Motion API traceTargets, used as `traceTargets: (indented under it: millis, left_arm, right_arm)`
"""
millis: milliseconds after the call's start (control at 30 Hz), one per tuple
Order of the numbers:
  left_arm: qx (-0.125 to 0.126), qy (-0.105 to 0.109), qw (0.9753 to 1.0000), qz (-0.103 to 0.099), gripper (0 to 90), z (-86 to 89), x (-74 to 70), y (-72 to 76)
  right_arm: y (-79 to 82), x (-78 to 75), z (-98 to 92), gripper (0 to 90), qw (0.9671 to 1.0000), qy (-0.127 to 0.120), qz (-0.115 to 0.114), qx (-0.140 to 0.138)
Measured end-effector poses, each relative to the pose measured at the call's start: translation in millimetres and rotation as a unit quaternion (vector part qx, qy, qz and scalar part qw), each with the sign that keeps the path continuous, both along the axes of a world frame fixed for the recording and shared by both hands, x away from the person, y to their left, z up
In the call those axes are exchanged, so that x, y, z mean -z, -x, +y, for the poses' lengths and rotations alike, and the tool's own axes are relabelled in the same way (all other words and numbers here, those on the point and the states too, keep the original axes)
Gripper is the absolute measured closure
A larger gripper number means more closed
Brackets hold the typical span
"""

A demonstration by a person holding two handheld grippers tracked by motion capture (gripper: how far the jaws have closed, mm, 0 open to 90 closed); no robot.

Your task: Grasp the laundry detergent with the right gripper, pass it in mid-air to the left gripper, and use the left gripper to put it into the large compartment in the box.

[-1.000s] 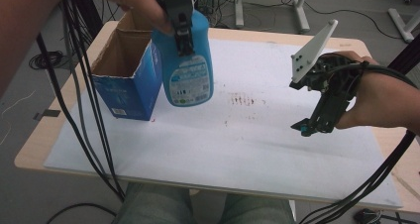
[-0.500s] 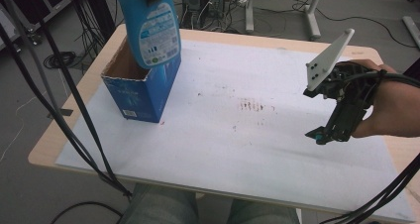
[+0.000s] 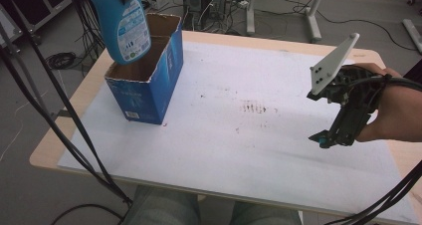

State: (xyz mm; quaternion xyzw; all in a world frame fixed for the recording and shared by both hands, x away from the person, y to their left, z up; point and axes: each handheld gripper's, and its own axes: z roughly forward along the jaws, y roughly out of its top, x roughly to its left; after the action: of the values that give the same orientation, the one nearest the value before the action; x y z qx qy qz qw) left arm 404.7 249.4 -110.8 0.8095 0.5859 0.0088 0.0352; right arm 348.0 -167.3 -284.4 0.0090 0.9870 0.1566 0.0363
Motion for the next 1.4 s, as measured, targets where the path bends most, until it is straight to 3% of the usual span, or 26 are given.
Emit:
traceTargets:
  millis: [400, 500, 600, 667, 833, 1000, 1100, 1133, 1167, 1267, 1400]
  left_arm:
    - [0.027, -0.002, 0.9992, 0.031, 37.4, 3.0, 50.4, -19.4]
    - [0.047, -0.004, 0.9982, 0.036, 37.4, 2.1, 64.4, -22.3]
    - [0.084, -0.011, 0.9957, 0.038, 37.4, -0.3, 79.6, -24.1]
    - [0.113, -0.016, 0.9928, 0.035, 37.4, -2.1, 91.5, -25.4]
    - [0.157, -0.025, 0.9864, 0.043, 37.4, -5.0, 116.4, -29.2]
    - [0.212, -0.028, 0.9757, 0.047, 37.4, -6.4, 141.8, -32.6]
    - [0.238, -0.024, 0.9704, 0.034, 37.4, -6.3, 152.5, -33.2]
    - [0.250, -0.027, 0.9673, 0.033, 37.4, -5.9, 155.5, -33.6]
    - [0.251, -0.026, 0.9672, 0.030, 37.4, -6.2, 159.2, -33.2]
    - [0.278, -0.034, 0.9594, 0.030, 37.3, -5.9, 167.5, -32.5]
    - [0.289, -0.031, 0.9561, 0.034, 37.3, -5.1, 177.2, -32.3]
  right_arm:
    - [0.9, 6.5, 1.5, 0.6, 0.9999, -0.010, 0.003, 0.006]
    - [2.0, 8.4, 1.5, 0.6, 0.9999, -0.007, 0.004, 0.006]
    - [2.7, 7.9, 1.1, 0.6, 0.9999, -0.009, 0.004, 0.007]
    - [3.2, 7.4, 1.0, 0.6, 0.9999, -0.011, 0.002, 0.008]
    - [4.0, 9.0, 1.4, 0.6, 0.9999, -0.010, 0.004, 0.008]
    - [4.7, 11.5, 0.9, 0.6, 0.9999, -0.006, 0.006, 0.011]
    - [4.6, 11.3, 0.2, 0.6, 0.9999, -0.006, 0.006, 0.013]
    - [4.5, 11.0, 0.0, 0.7, 0.9999, -0.006, 0.007, 0.014]
    - [4.3, 11.1, -0.2, 0.7, 0.9999, -0.006, 0.007, 0.013]
    - [4.3, 11.5, -0.6, 0.6, 0.9999, -0.004, 0.008, 0.015]
    - [4.2, 12.0, -1.2, 0.6, 0.9998, -0.004, 0.007, 0.016]
